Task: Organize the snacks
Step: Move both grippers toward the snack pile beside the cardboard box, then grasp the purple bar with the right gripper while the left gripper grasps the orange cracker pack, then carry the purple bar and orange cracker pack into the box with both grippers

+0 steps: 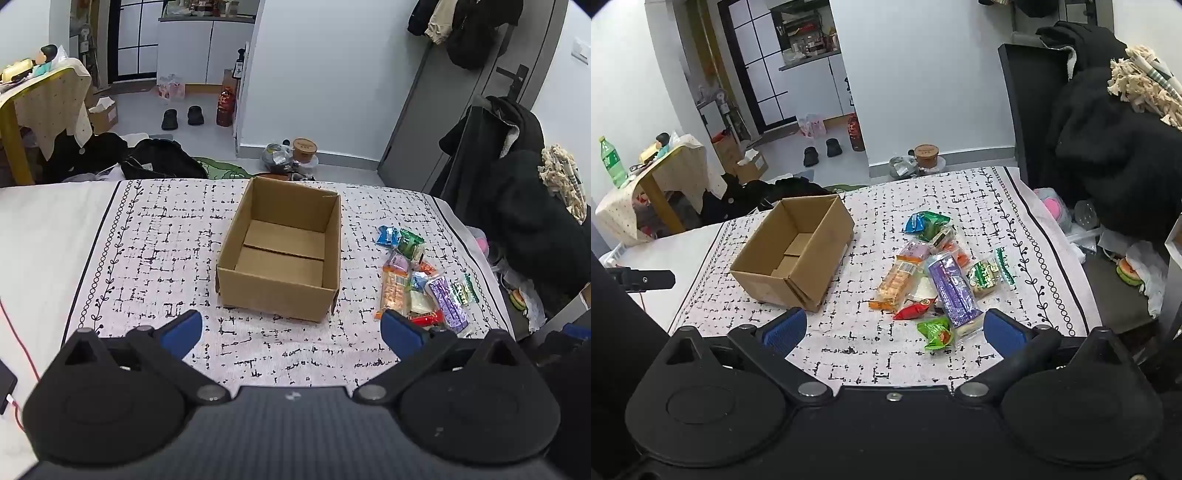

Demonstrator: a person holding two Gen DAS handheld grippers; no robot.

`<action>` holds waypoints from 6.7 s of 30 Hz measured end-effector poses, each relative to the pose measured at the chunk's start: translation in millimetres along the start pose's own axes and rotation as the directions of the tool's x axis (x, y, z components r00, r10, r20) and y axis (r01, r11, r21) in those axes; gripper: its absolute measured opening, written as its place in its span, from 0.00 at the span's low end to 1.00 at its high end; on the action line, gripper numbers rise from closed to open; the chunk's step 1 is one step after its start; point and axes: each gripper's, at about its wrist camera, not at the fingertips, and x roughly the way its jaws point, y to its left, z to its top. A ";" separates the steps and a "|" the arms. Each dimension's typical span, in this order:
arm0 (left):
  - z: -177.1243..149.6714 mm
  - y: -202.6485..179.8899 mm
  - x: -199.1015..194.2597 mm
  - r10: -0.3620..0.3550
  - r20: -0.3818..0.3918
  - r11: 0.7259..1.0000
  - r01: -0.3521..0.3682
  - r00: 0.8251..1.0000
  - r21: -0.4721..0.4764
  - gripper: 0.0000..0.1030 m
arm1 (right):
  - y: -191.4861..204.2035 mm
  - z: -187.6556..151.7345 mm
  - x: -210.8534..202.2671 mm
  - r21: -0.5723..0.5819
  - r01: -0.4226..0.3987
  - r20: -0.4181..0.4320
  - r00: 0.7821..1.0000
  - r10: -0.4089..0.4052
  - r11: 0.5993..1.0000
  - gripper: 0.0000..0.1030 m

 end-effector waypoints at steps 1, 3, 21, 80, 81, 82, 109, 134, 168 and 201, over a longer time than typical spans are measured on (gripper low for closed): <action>0.3 -0.5 0.1 0.000 0.000 1.000 0.000 1.000 0.002 0.99 | -0.2 -0.3 -0.3 -0.001 0.000 -0.001 1.000 0.000 1.000 1.00; 0.7 -1.4 -0.2 0.000 0.001 1.000 0.000 1.000 0.008 0.99 | -0.7 -1.7 -1.4 -0.002 -0.002 -0.003 1.000 0.002 1.000 1.00; 1.6 -2.1 3.4 -0.021 -0.005 0.999 0.021 1.000 0.025 0.99 | -2.7 -3.2 4.8 0.009 0.008 -0.005 1.000 -0.008 1.000 1.00; 31.0 -55.0 109.5 -0.174 -0.131 0.933 0.206 0.976 0.296 0.96 | -45.4 -6.1 67.8 0.111 0.060 -0.084 0.995 -0.051 0.992 1.00; 31.7 -57.4 114.0 -0.179 -0.140 0.930 0.214 0.974 0.298 0.96 | -46.3 -6.5 69.3 0.113 0.061 -0.086 0.995 -0.052 0.992 1.00; 32.7 -59.5 116.6 -0.179 -0.145 0.928 0.216 0.973 0.305 0.95 | -47.3 -6.6 71.4 0.117 0.061 -0.088 0.995 -0.051 0.991 1.00; 46.6 -122.3 213.7 -0.233 -0.322 0.861 0.349 0.918 0.371 0.85 | -69.0 -1.9 136.6 0.187 0.084 -0.145 0.988 -0.057 0.979 0.83; 23.0 -169.4 301.1 -0.157 -0.382 0.911 0.283 0.911 0.301 0.67 | -86.1 -3.6 201.8 0.223 0.079 -0.200 0.979 -0.034 0.972 0.73; 32.2 -139.0 264.3 -0.189 -0.294 0.931 0.266 0.937 0.249 0.32 | -50.5 8.1 190.0 0.273 0.052 -0.149 0.989 -0.011 0.961 0.32; 88.0 -13.7 189.2 -0.155 -0.077 0.979 0.163 0.985 0.121 0.32 | 74.7 65.7 212.6 0.200 -0.154 -0.036 0.986 0.165 0.968 0.32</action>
